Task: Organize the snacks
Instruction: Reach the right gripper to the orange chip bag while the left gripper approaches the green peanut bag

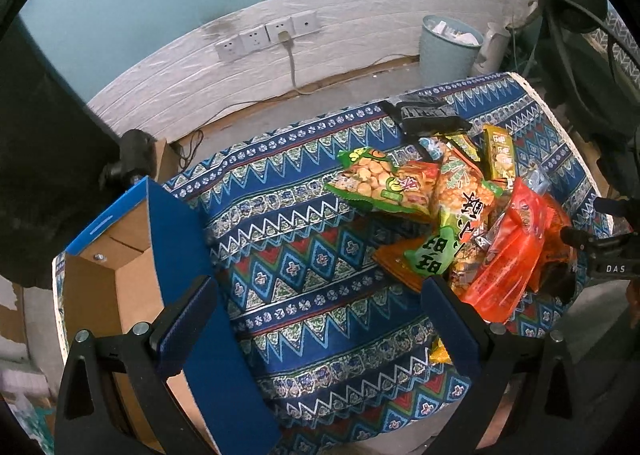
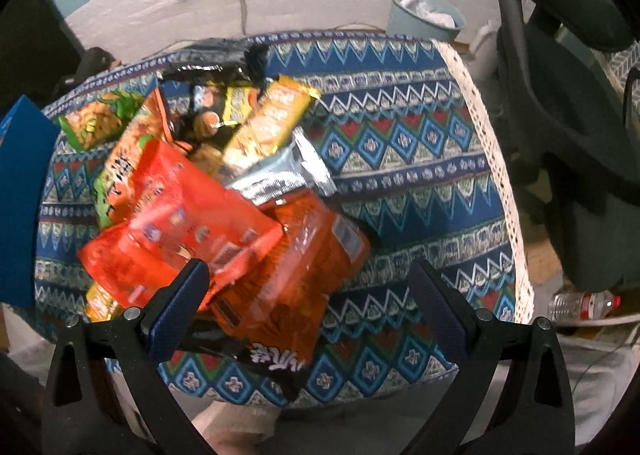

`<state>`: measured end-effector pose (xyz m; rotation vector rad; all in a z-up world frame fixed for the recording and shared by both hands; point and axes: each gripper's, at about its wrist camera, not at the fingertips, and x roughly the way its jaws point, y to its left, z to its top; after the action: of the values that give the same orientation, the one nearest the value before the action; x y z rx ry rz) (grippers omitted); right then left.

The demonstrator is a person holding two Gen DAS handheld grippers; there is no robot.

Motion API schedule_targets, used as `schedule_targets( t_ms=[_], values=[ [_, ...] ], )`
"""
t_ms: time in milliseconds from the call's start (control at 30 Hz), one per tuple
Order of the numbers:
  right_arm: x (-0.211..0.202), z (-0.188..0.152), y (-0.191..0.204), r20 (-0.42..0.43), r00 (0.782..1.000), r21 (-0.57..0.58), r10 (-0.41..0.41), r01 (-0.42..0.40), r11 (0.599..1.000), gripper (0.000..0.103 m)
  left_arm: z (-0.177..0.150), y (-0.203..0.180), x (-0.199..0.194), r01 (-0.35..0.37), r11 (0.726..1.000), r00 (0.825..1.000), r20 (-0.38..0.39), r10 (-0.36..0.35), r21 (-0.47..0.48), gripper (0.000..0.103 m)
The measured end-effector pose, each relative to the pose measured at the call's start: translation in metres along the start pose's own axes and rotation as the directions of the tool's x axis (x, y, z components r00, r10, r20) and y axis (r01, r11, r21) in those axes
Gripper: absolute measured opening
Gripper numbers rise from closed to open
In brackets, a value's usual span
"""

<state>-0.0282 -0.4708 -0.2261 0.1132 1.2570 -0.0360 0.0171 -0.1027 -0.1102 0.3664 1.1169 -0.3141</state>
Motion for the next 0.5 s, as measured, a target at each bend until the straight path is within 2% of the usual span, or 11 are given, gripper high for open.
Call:
schedule_targets(
  t_ms=[300,433,500],
  values=[
    [0.039,-0.011,-0.004,-0.138,0.990,-0.007,0.006,-0.007,1.000,0.098,0.010,-0.005,0.021,0.013,1.000,0.998,-0.054,-0.013,-0.012,0.102],
    [0.049,-0.011,-0.013,-0.161,0.983,-0.025,-0.085,0.082,0.996,0.098,0.023,-0.004,0.023,0.010,1.000,0.999,-0.044,-0.011,-0.022,0.102],
    [0.053,-0.008,-0.023,-0.167,0.983,0.009,-0.079,0.081,0.997,0.098,0.031,-0.005,0.026,0.008,1.000,0.999,-0.041,-0.009,-0.025,0.102]
  ],
)
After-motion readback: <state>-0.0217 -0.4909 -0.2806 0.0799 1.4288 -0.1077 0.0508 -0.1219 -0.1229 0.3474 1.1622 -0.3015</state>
